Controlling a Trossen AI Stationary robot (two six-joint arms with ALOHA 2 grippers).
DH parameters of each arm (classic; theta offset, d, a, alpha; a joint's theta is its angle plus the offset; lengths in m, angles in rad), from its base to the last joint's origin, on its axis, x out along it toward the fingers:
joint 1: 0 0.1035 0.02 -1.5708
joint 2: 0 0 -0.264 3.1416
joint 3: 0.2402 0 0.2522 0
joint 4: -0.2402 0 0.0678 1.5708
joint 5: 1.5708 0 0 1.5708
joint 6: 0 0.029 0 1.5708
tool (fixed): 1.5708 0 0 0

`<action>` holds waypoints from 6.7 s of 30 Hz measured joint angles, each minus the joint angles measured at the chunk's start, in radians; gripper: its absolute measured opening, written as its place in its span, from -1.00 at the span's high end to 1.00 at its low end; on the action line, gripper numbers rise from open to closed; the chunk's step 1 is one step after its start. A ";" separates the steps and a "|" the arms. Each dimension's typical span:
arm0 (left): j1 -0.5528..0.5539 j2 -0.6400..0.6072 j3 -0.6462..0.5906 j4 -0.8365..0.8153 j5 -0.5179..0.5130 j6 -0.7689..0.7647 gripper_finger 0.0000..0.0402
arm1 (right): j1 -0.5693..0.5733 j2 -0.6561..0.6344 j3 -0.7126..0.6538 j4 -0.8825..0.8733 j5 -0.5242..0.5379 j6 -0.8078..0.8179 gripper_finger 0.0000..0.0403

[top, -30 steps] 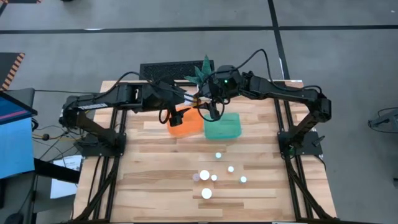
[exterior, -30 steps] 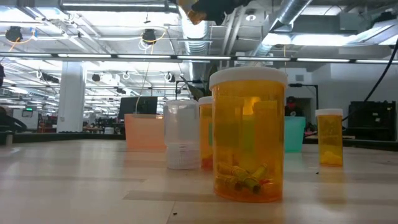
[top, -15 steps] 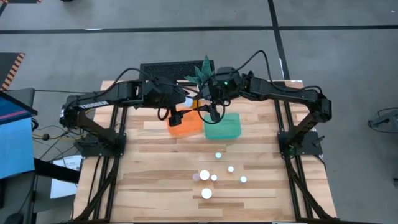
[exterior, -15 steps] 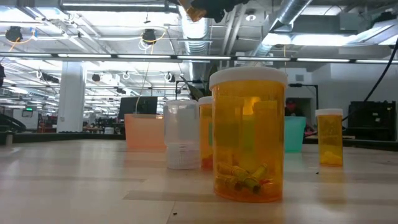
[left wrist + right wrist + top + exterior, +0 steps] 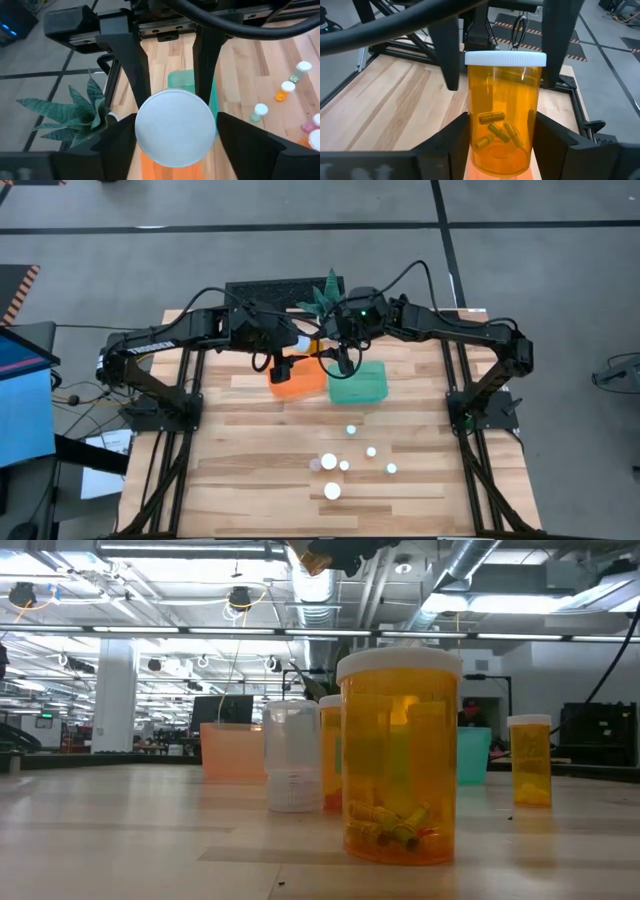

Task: Pick and place medicine bottles into bin by pill shape (circle, oval)
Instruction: Put the bottom left orange capsule bottle into the orange bin, then put the top orange capsule bottle into the orange bin

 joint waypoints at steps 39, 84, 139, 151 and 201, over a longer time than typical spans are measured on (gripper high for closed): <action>0.015 -0.010 0.101 -0.107 -0.045 0.000 -0.01 | -0.080 -0.120 -0.001 -0.114 0.002 0.009 -0.35; 0.287 0.001 -0.581 0.062 0.130 -0.122 -0.01 | -0.278 -0.481 0.000 -0.493 0.027 0.109 -0.34; 0.284 0.167 -0.632 0.166 0.076 -0.035 -0.14 | -0.283 -0.481 0.000 -0.495 0.026 0.113 -0.34; 0.282 0.162 -0.632 0.165 0.135 -0.037 -0.26 | -0.283 -0.481 0.000 -0.495 0.025 0.109 -0.34; -0.350 0.162 -0.128 -0.020 0.092 -0.342 -0.80 | -0.166 -0.486 0.000 -0.585 0.022 0.108 -0.34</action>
